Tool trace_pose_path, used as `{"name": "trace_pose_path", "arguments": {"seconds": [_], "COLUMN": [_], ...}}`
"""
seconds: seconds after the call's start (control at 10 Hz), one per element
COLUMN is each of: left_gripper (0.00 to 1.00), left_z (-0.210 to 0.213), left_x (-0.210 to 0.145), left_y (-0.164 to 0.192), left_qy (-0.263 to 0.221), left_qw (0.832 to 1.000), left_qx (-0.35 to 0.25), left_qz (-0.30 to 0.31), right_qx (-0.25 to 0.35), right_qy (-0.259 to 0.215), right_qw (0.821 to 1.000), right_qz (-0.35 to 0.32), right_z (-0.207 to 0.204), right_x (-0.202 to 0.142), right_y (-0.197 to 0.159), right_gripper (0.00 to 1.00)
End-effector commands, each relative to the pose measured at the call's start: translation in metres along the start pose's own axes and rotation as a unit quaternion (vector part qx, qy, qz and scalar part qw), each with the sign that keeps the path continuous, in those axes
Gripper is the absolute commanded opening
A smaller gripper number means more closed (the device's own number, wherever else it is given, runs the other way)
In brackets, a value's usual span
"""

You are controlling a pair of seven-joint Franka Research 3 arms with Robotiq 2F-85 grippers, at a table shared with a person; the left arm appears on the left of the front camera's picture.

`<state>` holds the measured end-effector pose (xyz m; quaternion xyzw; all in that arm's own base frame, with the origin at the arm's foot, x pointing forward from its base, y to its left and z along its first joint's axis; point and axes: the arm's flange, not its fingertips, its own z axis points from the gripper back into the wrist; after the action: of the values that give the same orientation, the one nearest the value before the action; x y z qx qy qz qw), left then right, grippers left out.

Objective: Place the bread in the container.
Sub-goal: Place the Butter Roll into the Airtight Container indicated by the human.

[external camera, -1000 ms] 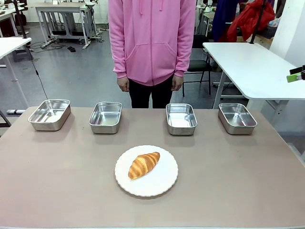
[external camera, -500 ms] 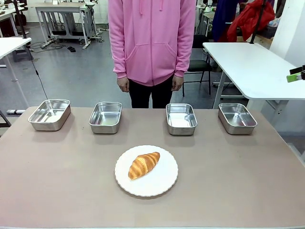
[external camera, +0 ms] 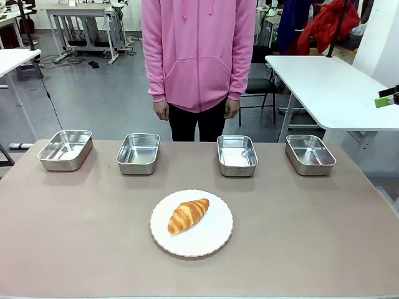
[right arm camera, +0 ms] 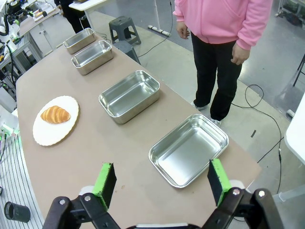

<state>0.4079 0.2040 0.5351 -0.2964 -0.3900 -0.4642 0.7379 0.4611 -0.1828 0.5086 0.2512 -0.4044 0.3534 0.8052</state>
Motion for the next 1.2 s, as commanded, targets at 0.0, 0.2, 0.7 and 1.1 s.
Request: {"name": "trace_pose_path", "arguments": {"seconds": [0.0, 0.2, 0.7, 1.1], "left_gripper": [1.00, 1.00, 1.00, 1.00], "left_z": [0.0017, 0.0017, 0.0017, 0.0017], "left_x": [-0.0007, -0.0007, -0.0007, -0.0007], "left_y": [-0.0004, -0.0004, -0.0004, -0.0004], "left_qy": [-0.002, -0.002, -0.002, -0.002], "left_qw": [1.000, 1.000, 1.000, 1.000], "left_qx": [0.001, 0.001, 0.001, 0.001], "left_qz": [-0.008, -0.008, -0.008, -0.008], "right_qx": [-0.002, -0.002, -0.002, -0.002], "right_qy": [-0.001, -0.001, -0.001, -0.001], "right_qw": [1.000, 1.000, 1.000, 1.000], "right_qz": [0.000, 0.000, 0.000, 0.000], "right_z": [-0.0015, -0.0015, -0.0015, -0.0015], "right_x": [0.0000, 0.0000, 0.0000, 0.0000], "right_y": [0.0007, 0.0007, 0.0007, 0.0007], "right_gripper": [1.00, 1.00, 1.00, 1.00]}}
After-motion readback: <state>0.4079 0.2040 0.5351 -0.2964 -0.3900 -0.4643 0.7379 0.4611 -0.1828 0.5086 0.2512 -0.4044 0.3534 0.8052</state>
